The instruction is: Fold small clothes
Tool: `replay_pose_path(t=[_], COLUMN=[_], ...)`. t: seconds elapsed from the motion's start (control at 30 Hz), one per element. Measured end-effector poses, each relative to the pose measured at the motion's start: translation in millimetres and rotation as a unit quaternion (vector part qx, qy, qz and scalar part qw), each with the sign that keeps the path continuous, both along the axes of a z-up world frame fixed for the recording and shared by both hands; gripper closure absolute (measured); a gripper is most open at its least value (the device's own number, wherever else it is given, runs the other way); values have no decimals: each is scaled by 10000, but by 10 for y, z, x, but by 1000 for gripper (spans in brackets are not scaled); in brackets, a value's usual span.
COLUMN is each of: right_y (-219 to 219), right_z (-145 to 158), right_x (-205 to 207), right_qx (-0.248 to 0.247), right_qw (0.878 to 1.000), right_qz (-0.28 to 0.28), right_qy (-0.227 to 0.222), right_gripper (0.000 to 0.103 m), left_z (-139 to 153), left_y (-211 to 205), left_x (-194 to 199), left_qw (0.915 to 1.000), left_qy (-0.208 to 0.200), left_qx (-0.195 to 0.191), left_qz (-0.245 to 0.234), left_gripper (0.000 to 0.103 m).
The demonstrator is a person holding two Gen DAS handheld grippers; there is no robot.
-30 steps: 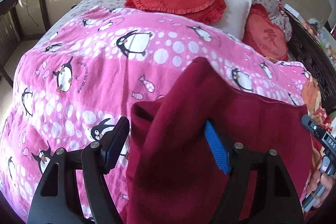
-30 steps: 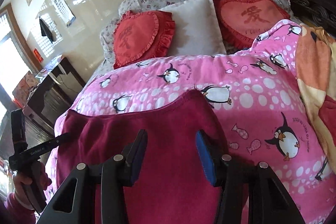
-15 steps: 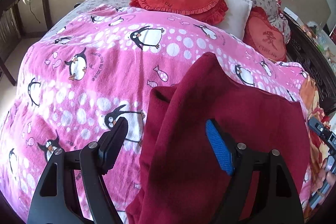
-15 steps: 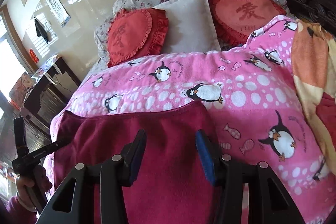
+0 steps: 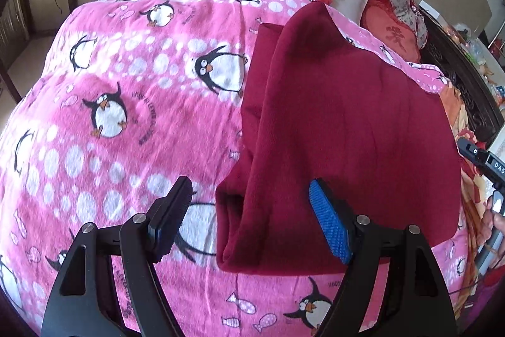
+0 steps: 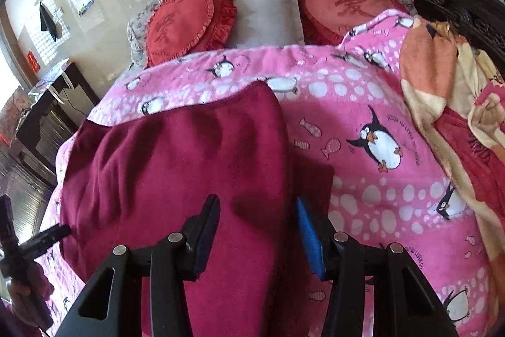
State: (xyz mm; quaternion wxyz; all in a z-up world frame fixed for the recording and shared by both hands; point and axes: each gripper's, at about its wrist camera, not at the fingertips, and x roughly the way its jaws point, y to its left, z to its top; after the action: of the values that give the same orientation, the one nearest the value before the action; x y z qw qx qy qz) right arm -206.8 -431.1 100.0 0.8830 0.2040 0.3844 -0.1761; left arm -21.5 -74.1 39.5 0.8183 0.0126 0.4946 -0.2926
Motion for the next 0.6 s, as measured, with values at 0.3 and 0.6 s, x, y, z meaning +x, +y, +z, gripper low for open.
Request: replay_pose_path(t=[0.3,0.6], right_y=[419,699], right_z=[-219,-48], right_x=[321,477], right_qx=[287,511], right_qw=[9956,9943], right_qz=[748,842], right_qy=[494,408], right_gripper=[56,51], left_z=[-193,-203], left_y=[153,152], left_x=[-25,-50], left_qw=[9991,9997], left_qy=[320,178], left_qx=[-218,-139], left_qz=[187,130], left_gripper=[25,25])
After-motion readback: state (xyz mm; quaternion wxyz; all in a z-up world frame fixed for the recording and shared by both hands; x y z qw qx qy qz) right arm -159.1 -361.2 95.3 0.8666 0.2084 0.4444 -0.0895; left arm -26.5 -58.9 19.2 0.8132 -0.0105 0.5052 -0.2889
